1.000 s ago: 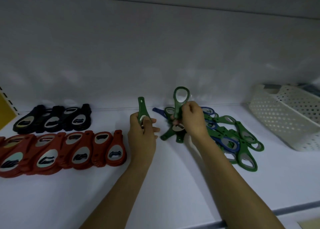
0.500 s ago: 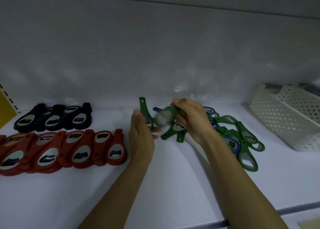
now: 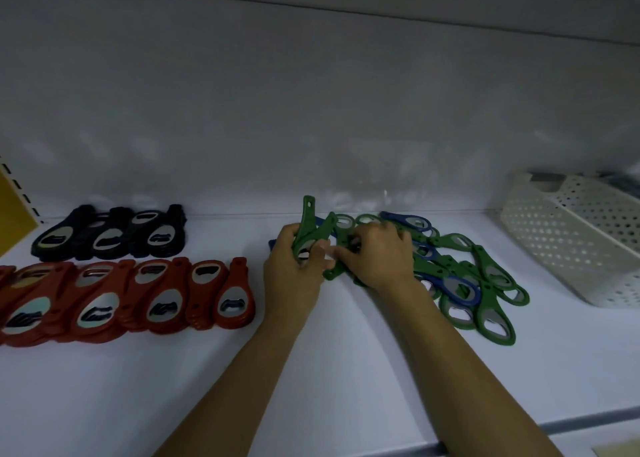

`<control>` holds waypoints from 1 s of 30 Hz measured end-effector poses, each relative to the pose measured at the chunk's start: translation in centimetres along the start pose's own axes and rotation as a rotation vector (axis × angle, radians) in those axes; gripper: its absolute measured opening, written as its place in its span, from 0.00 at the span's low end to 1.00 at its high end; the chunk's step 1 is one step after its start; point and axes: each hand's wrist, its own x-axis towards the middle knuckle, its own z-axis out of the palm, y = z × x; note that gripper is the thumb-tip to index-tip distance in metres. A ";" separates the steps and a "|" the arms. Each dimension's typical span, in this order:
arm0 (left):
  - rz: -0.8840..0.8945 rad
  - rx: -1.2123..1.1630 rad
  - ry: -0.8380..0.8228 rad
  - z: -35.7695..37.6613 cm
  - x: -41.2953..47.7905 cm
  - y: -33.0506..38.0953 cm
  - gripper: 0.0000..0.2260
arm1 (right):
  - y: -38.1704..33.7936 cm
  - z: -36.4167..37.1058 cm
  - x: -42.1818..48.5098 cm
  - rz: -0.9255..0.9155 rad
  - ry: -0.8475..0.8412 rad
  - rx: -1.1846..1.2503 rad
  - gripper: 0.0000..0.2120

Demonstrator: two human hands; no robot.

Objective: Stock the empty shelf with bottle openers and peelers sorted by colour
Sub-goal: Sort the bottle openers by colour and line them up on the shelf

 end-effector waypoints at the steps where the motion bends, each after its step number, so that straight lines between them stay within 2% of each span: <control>1: -0.002 -0.002 0.003 0.0 0.0 -0.1 0.08 | -0.3 0.1 0.0 0.010 -0.019 -0.031 0.18; 5: -0.027 0.002 -0.006 -0.1 -0.1 -0.1 0.09 | -1.1 0.3 0.2 0.026 0.037 -0.152 0.14; 8: -0.024 -0.029 0.001 -0.2 -0.2 -0.1 0.10 | -0.8 0.4 0.2 0.033 0.208 -0.062 0.13; 9: -0.023 -0.034 0.007 -0.1 -0.2 -0.1 0.10 | -0.4 0.4 0.2 0.049 0.283 0.054 0.12; 11: -0.026 -0.052 0.019 -0.1 -0.2 0.0 0.11 | 0.1 0.3 0.1 0.145 0.354 0.459 0.09; 14: -0.047 -0.073 0.024 0.0 0.0 -0.1 0.09 | -0.3 -0.1 0.3 0.386 0.287 1.207 0.08; 15: -0.052 -0.076 0.026 0.0 0.0 -0.1 0.07 | -0.4 -0.3 0.3 0.433 0.265 1.342 0.09; 17: -0.056 -0.095 0.034 0.0 0.1 -0.1 0.04 | -0.7 -0.6 0.4 0.450 0.237 1.442 0.10; 19: -0.064 -0.111 0.037 0.0 0.0 0.0 0.04 | -0.8 -0.7 0.3 0.412 0.173 1.504 0.11; 21: -0.078 -0.114 0.011 0.0 0.0 0.1 0.05 | -1.0 -0.5 0.0 0.328 0.037 1.552 0.11; 23: -0.055 -0.074 -0.043 0.0 0.0 0.0 0.06 | -1.5 -0.5 -0.3 0.216 -0.118 1.552 0.07; 25: -0.014 0.016 -0.083 -0.1 -0.1 -0.1 0.04 | -2.1 -0.6 -0.6 0.126 -0.171 1.539 0.03; 27: -0.006 0.068 -0.050 -0.1 0.0 -0.3 0.05 | -2.1 -0.8 -0.6 0.092 -0.086 1.416 0.07; 30: -0.017 0.061 -0.008 -0.1 0.2 -0.3 0.05 | -1.0 -1.5 0.0 0.088 0.128 0.947 0.12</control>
